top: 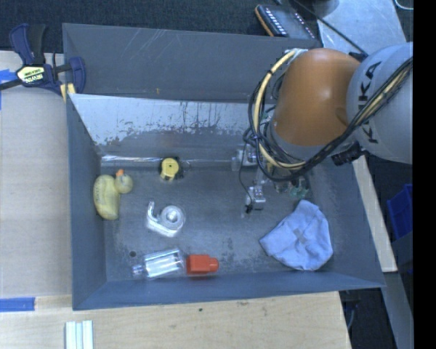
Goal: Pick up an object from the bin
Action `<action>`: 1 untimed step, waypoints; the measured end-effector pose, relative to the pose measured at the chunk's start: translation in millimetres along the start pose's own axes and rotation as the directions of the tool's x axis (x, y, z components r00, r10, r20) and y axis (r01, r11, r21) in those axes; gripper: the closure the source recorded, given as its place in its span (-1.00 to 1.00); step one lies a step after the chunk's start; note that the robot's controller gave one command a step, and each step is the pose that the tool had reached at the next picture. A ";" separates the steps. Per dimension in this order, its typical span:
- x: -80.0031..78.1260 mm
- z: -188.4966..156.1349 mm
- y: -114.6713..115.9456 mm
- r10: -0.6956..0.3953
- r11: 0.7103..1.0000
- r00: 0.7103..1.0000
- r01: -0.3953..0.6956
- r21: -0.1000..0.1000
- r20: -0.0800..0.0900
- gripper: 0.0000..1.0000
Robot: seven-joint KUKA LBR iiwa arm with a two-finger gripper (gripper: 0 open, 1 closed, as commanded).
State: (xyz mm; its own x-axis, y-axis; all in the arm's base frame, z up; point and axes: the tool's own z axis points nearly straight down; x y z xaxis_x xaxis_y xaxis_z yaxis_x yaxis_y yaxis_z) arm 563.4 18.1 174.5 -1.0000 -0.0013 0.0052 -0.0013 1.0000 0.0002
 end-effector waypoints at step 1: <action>-1.6 -5.0 -0.1 0.001 1.000 1.000 -0.001 0.000 0.009 -1.00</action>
Offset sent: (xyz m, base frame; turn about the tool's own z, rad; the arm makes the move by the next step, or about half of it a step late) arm -0.0019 -0.1228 -0.1045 -0.6212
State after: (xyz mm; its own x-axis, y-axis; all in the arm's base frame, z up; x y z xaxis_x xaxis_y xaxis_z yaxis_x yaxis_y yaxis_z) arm 565.0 18.0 179.4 -1.0000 -0.0005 -0.0033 -0.0005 1.0000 0.0004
